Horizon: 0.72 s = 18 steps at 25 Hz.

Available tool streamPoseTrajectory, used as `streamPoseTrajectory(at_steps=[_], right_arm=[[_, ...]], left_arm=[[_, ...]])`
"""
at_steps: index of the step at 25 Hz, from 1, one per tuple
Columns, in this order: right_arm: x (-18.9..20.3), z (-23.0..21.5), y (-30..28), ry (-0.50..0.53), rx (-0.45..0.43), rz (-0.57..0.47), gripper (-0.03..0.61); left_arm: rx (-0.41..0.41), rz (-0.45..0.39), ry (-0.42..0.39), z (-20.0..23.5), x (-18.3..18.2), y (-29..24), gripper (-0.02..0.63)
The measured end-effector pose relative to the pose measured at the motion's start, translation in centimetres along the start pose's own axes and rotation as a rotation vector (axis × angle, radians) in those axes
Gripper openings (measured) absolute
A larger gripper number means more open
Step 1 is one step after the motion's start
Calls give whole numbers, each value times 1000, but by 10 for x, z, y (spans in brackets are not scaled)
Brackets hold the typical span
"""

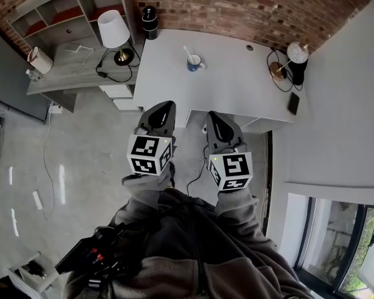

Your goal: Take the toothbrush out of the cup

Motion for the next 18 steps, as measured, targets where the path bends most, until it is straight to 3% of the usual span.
streamPoseTrajectory(at_steps=[10, 18], right_arm=[[16, -23, -82, -25, 30, 77, 2], [32, -50, -86, -64, 94, 128, 2]], left_arm=[[46, 81, 50, 54, 17, -75, 5], [77, 142, 76, 59, 34, -110, 5]])
Point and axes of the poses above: the fingertips, and each gripper's own axes: y backward along the fingers, z to its left, x out of its underside, the point moved 8 cm from there along y, backward along the fingers, and after that the axes turned 10 degrees about -z, right-handed, at the moved point
